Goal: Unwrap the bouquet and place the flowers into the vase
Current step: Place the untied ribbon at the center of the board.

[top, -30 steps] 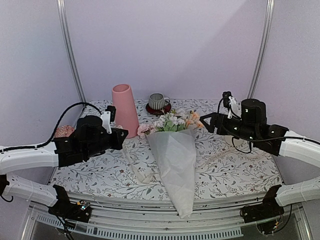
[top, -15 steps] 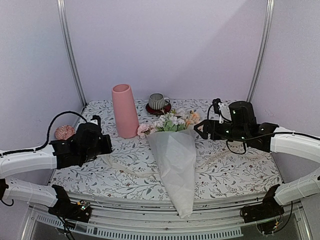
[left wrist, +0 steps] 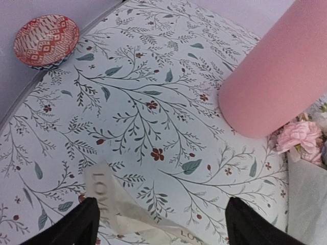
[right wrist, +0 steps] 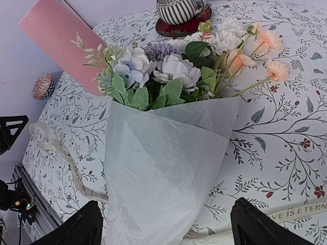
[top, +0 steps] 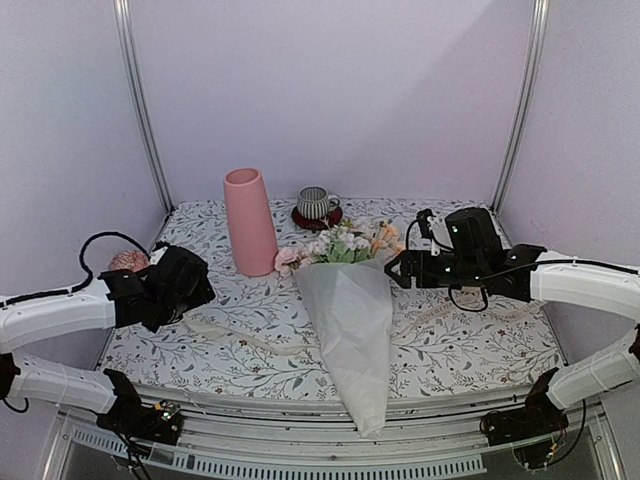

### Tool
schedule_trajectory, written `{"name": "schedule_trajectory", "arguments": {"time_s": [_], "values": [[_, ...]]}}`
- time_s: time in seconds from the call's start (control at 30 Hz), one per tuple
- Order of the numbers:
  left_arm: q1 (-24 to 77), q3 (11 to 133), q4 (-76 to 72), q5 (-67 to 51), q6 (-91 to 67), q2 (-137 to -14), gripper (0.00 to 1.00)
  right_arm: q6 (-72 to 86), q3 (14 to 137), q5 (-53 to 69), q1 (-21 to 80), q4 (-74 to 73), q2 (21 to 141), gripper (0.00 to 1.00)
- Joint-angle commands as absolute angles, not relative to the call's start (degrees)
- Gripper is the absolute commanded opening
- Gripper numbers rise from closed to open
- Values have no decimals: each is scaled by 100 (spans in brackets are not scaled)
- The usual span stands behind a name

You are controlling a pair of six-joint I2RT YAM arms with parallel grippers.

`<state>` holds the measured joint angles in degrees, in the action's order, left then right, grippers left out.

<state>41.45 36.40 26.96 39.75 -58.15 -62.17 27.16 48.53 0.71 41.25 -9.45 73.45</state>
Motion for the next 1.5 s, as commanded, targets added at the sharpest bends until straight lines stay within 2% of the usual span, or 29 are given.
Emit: {"name": "schedule_trajectory", "arguments": {"time_s": [0.0, 0.2, 0.53, 0.67, 0.77, 0.87, 0.9, 1.1, 1.47], "values": [[4015, 4121, 3903, 4537, -6731, -6353, 91, 2714, 5053, 41, 4140, -1033, 7403, 89], [3857, 4617, 4799, 4489, -7259, -6559, 92, 2731, 5051, 1, 4140, -1046, 7439, 90], [3698, 4879, 4610, 3775, -6587, -6065, 95, 2776, 5049, -80, 4141, -1169, 7627, 90], [3704, 4665, 3453, 3071, -5067, -5407, 98, 2801, 4988, -71, 4140, -1098, 7673, 91], [3709, 4126, 2127, 1735, -4044, -4851, 98, 2829, 4907, 2, 4128, -956, 7728, 91], [3709, 3356, 771, 287, -3628, -4524, 98, 2826, 4784, 316, 4066, -706, 7793, 100], [3705, 3173, 413, 94, -3615, -4522, 98, 2842, 4726, 423, 4051, -638, 7793, 99], [3796, 2829, -714, -1099, -3766, -5365, 98, 2978, 4213, 1174, 3698, 9, 7762, 99], [4578, 3022, -2339, -1046, -4102, -7394, 95, 3159, 3820, 2438, 3095, 1032, 8355, 99]]}}
